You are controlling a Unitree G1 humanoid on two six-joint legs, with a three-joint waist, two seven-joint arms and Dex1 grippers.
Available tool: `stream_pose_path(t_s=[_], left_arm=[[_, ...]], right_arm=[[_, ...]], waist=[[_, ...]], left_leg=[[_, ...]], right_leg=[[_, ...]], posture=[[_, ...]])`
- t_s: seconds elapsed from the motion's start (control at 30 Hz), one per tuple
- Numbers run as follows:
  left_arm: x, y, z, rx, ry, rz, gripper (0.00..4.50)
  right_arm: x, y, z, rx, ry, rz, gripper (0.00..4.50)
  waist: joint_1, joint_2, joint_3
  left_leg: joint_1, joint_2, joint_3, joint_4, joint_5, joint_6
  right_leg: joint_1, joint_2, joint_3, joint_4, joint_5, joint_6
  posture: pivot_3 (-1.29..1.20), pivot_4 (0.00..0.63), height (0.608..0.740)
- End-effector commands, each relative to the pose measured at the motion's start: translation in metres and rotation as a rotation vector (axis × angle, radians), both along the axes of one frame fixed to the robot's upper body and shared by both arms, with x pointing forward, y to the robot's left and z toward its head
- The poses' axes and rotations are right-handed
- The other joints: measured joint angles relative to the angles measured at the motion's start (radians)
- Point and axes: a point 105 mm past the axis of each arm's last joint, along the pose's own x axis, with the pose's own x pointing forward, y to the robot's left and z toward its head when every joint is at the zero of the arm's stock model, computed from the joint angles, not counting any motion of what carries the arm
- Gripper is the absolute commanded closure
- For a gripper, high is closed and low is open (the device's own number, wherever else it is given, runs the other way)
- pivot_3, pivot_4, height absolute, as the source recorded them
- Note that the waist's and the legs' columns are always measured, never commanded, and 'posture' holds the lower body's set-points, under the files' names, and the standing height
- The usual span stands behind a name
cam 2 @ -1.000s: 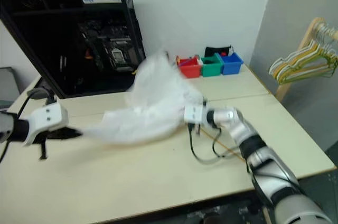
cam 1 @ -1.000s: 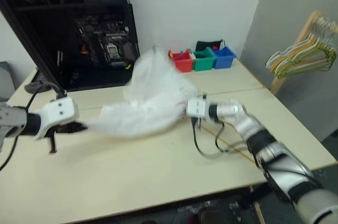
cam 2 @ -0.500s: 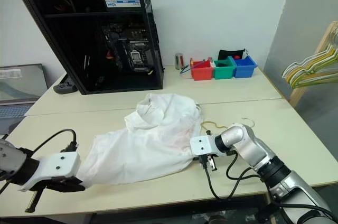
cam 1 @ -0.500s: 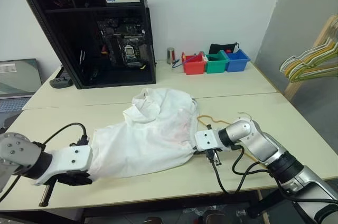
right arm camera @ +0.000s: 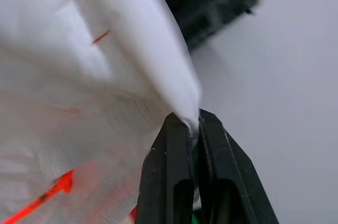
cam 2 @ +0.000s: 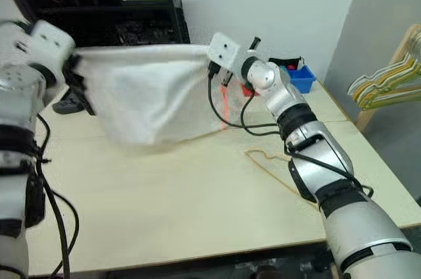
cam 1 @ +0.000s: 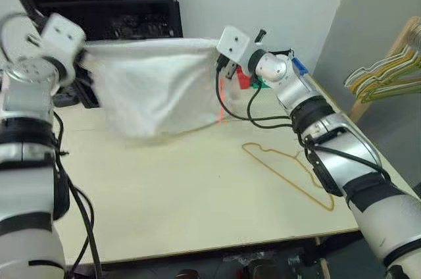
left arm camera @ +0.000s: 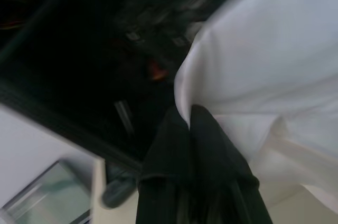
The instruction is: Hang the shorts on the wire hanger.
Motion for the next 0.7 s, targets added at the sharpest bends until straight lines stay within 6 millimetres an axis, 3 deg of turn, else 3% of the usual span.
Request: stream_pose_path(t_s=[0.03,0.17,0.3,0.37,0.43,0.5,0.57,0.7], left_arm=[[-0.033,0.015,0.065,0.177,-0.253,0.069,4.45],[-0.025,-0.012,0.029,0.310,0.001,-0.185,4.45],[-0.044,-0.035,-0.040,0.352,0.406,-0.471,4.45],[-0.075,-0.049,-0.082,0.363,0.646,-0.635,4.45],[-0.128,-0.066,-0.129,0.290,0.963,-0.827,4.45],[-0.156,-0.075,-0.146,0.236,1.105,-0.883,4.45],[-0.167,-0.077,-0.155,0.222,1.149,-0.887,4.45],[-0.185,-0.085,-0.172,0.240,1.232,-0.924,4.45]], right_arm=[[0.001,-0.021,0.031,0.093,-0.137,-0.058,4.50],[-0.009,0.003,-0.011,-0.004,-0.053,0.113,4.50],[-0.022,0.018,-0.065,-0.071,0.111,0.258,4.50],[-0.035,0.024,-0.097,-0.134,0.229,0.362,4.50],[-0.064,0.025,-0.143,-0.263,0.403,0.527,4.50],[-0.094,0.020,-0.172,-0.355,0.538,0.656,4.50],[-0.118,0.010,-0.189,-0.413,0.628,0.728,4.50],[-0.138,-0.005,-0.206,-0.481,0.727,0.737,4.50]], waist=[[-0.022,0.000,0.000],[-0.048,0.003,-0.005],[-0.073,0.004,-0.004],[-0.089,0.004,-0.003],[-0.100,0.005,-0.003],[-0.097,0.007,-0.001],[-0.081,0.008,0.000],[-0.035,0.016,0.010]], left_leg=[[-0.020,-0.001,0.002,0.009,0.001,-0.002],[-0.024,-0.004,0.006,0.004,-0.001,0.004],[-0.023,-0.007,0.012,0.007,-0.003,0.006],[-0.021,-0.005,0.013,0.008,-0.003,0.007],[-0.015,-0.003,0.013,0.009,-0.005,0.010],[-0.004,0.000,0.012,0.009,-0.008,0.015],[0.001,0.000,0.006,0.010,-0.010,0.018],[0.022,0.003,0.003,0.008,-0.009,0.021]], right_leg=[[-0.019,-0.003,0.001,0.002,0.001,0.001],[-0.023,-0.013,-0.002,-0.001,-0.001,0.003],[-0.020,-0.012,-0.002,0.000,-0.001,0.006],[-0.019,-0.010,-0.004,0.005,-0.001,0.007],[-0.015,-0.009,-0.002,0.010,0.000,0.007],[-0.005,-0.006,-0.001,0.010,-0.001,0.006],[0.004,0.000,-0.004,0.007,-0.001,0.007],[0.024,0.008,-0.006,0.005,-0.006,0.011]], posture=[[0.04,0.000,0.740],[0.04,0.000,0.740],[0.06,0.000,0.740],[0.06,0.000,0.740],[0.06,0.000,0.740],[0.06,0.000,0.740],[0.07,0.000,0.740],[0.07,0.000,0.740]])
